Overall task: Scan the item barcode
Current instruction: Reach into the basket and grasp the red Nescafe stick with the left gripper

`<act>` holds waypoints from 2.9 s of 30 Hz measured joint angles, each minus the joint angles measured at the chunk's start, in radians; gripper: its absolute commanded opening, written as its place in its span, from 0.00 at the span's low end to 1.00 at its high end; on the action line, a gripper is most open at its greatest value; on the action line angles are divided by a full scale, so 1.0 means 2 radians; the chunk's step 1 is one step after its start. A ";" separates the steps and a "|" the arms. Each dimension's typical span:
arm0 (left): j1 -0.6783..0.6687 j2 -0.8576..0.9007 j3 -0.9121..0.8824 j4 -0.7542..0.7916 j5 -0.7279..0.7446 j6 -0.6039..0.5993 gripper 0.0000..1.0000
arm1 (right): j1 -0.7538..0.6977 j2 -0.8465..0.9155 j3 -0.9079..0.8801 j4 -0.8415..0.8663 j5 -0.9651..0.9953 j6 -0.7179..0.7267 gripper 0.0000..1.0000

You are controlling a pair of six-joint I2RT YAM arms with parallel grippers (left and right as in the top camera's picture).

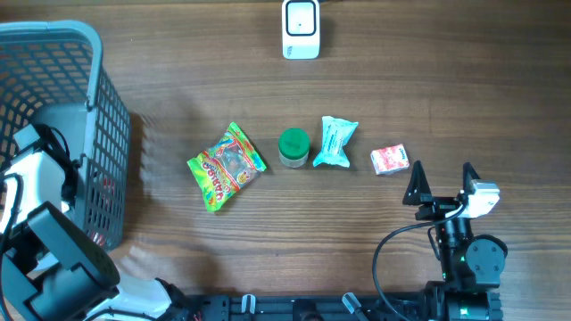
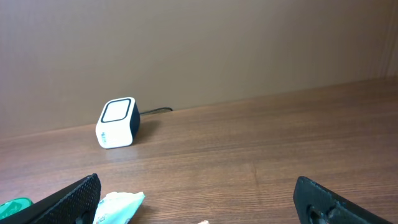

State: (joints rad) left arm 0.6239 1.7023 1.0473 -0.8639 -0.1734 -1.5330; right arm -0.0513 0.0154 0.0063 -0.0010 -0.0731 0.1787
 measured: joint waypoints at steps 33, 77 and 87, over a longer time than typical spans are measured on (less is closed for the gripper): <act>0.000 0.011 -0.008 0.089 -0.047 0.246 0.04 | 0.000 0.000 0.000 0.000 0.000 0.000 1.00; -0.031 0.071 0.073 0.003 0.031 0.248 0.04 | 0.000 0.000 0.000 0.000 0.000 0.000 1.00; 0.019 0.016 0.269 -0.144 0.006 0.290 0.04 | 0.000 0.000 0.000 0.000 0.000 0.000 1.00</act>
State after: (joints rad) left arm 0.6609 1.7344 1.5848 -1.1515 -0.1608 -0.9527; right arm -0.0513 0.0154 0.0063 -0.0010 -0.0734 0.1787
